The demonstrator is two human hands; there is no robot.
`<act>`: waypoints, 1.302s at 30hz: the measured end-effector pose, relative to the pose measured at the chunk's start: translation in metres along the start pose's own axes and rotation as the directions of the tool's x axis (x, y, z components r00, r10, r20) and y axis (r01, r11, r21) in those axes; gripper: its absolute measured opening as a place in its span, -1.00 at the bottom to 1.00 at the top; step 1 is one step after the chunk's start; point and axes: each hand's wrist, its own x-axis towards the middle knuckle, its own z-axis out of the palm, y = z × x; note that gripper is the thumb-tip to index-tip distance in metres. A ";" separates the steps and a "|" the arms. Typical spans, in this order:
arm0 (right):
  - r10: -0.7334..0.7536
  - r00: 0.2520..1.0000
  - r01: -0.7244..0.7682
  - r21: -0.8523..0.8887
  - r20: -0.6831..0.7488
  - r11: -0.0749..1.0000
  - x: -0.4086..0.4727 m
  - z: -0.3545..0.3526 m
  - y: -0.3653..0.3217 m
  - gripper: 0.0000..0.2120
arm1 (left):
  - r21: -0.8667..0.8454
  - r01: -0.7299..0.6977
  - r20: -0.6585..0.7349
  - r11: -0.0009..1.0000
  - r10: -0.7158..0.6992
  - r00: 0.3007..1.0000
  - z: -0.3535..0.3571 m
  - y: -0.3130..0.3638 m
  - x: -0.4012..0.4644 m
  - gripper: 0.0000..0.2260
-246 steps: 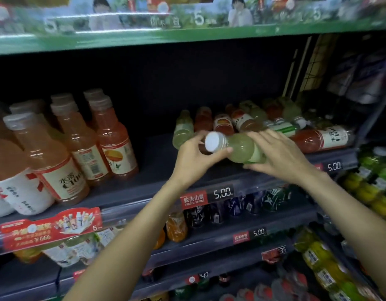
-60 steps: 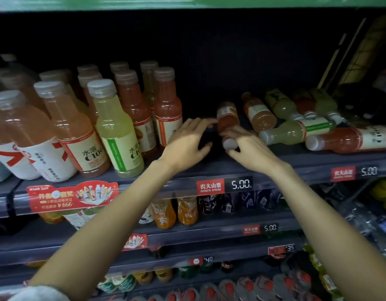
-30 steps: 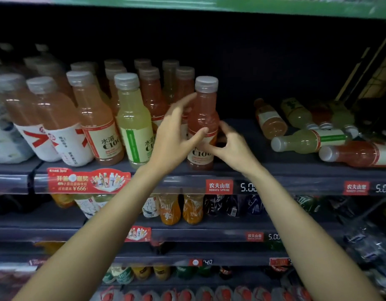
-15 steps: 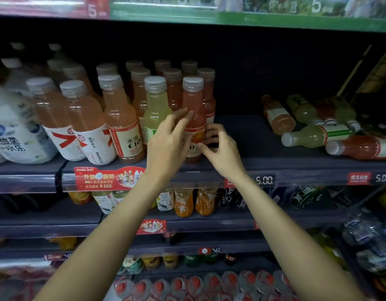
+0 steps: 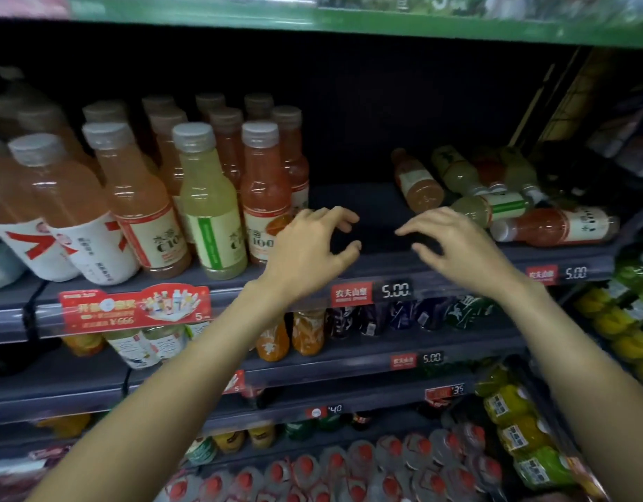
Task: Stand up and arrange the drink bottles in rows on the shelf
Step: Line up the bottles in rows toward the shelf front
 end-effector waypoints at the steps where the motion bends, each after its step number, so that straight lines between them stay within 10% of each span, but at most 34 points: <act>1: 0.061 0.998 -0.061 -0.042 -0.005 0.997 -0.003 -0.008 0.017 -0.69 | -0.047 0.011 0.057 0.999 -0.008 0.998 0.009 0.005 0.012 -0.66; 9: 0.435 0.876 -0.373 -0.280 0.206 0.884 0.001 -0.011 0.136 -0.18 | -0.015 0.149 0.321 0.989 -0.137 0.937 0.109 0.056 0.105 -0.37; 20: 0.170 0.984 -0.138 -0.357 0.059 0.924 0.013 0.005 0.162 -0.32 | -0.304 0.368 0.230 0.879 -0.307 0.924 0.136 0.061 0.119 -0.67; 24: -0.034 0.993 0.009 -0.214 -0.111 0.977 0.016 -0.004 0.139 -0.33 | -0.498 0.194 -0.104 0.845 -0.281 0.954 0.101 0.073 0.094 -0.68; 28: 0.078 0.992 -0.055 0.228 -0.095 0.972 0.033 0.002 0.097 -0.25 | -0.559 0.062 -0.323 0.827 -0.286 0.902 0.066 0.083 0.091 -0.64; 34: 0.121 0.987 -0.157 0.777 0.105 0.609 0.065 0.038 0.051 -0.38 | -0.485 0.120 -0.297 0.866 -0.292 0.909 0.054 0.049 0.080 -0.54; 39: 0.202 0.979 -0.171 0.659 0.031 0.732 0.088 0.057 0.040 -0.31 | -0.123 0.145 -0.267 0.982 -0.174 0.948 0.053 0.025 0.056 -0.46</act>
